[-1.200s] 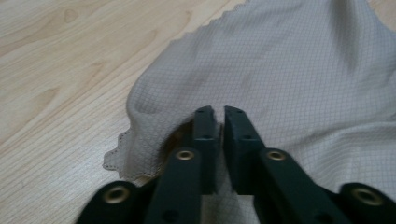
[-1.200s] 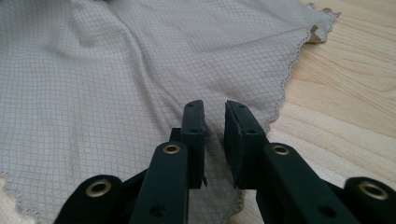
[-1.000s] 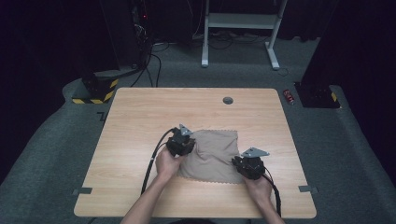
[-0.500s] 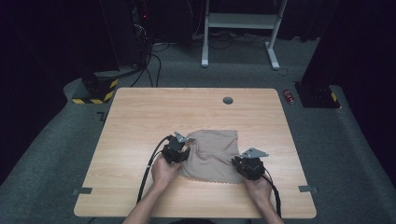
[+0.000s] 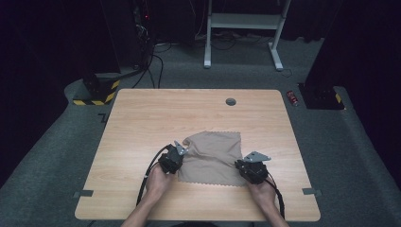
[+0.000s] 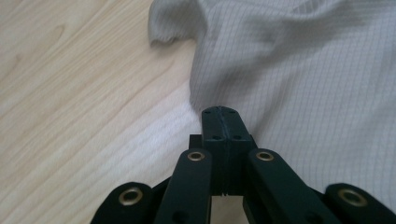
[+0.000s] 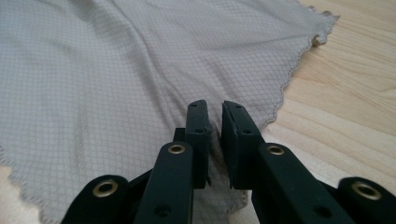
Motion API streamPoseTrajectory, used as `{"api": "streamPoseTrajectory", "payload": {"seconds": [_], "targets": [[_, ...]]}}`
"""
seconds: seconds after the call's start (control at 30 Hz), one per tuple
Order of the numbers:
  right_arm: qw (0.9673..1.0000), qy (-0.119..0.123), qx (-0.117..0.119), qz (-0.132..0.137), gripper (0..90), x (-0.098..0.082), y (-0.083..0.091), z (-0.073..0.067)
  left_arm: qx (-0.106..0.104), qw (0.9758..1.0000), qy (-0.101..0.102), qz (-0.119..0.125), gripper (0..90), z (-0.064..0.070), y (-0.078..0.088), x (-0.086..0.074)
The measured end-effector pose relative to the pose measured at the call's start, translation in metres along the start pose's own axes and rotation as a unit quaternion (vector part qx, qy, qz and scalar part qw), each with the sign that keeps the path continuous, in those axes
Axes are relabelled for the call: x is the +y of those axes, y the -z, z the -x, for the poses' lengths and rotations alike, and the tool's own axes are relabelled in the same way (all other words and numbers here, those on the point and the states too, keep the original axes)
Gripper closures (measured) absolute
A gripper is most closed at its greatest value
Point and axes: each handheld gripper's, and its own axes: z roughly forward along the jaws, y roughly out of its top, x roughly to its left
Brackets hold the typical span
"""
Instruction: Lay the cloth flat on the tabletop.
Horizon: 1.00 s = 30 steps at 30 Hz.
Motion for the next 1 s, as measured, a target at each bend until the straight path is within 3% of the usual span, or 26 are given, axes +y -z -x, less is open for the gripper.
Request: {"api": "streamPoseTrajectory", "payload": {"seconds": [0.03, 0.1, 0.17, 0.27, 0.43, 0.6, 0.7, 0.83, 0.87, 0.93, 1.0], "targets": [[1.0, 0.0, 0.0, 0.0, 80.8, 0.0, 0.0, 0.0, 0.0, 1.0, 0.0, 0.0, 90.0, 0.0, 0.0, 0.0], [0.9999, -0.001, 0.012, -0.007, 80.7, -0.001, 0.003, 0.0, -0.022, 0.9996, 0.019, -0.007, 89.9, -0.006, 0.004, -0.005], [0.9997, -0.001, 0.019, -0.014, 80.6, 0.0, 0.004, 0.0, -0.04, 0.9985, 0.037, 0.004, 89.3, -0.011, 0.006, -0.007], [0.9992, -0.005, 0.028, -0.029, 79.2, 0.004, 0.005, 0.003, -0.055, 0.9969, 0.046, 0.034, 75.3, -0.013, 0.009, -0.007], [0.9994, -0.001, 0.03, -0.017, 77.2, 0.001, 0.014, -0.003, -0.069, 0.9944, 0.036, 0.072, 64.9, 0.002, 0.024, -0.011], [0.9995, 0.007, 0.032, 0.003, 76.9, -0.005, 0.033, -0.01, -0.057, 0.9963, 0.013, 0.063, 62.4, 0.02, 0.031, -0.024], [0.9991, 0.006, 0.041, 0.0, 77.0, -0.007, 0.038, -0.011, -0.061, 0.9966, 0.006, 0.055, 62.9, 0.026, 0.028, -0.027], [0.9983, 0.019, 0.05, -0.024, 77.0, -0.011, 0.031, -0.015, -0.065, 0.9968, 0.004, 0.046, 65.6, 0.028, 0.02, -0.026], [0.9982, 0.021, 0.05, -0.027, 77.4, -0.012, 0.028, -0.016, -0.07, 0.9962, 0.014, 0.05, 67.5, 0.028, 0.019, -0.027], [0.9982, 0.025, 0.048, -0.028, 81.9, -0.015, 0.026, -0.017, -0.076, 0.9958, 0.014, 0.05, 75.4, 0.028, 0.018, -0.026], [0.9979, 0.031, 0.047, -0.031, 88.1, -0.015, 0.027, -0.016, -0.078, 0.9959, -0.005, 0.045, 84.4, 0.033, 0.02, -0.026]]}}
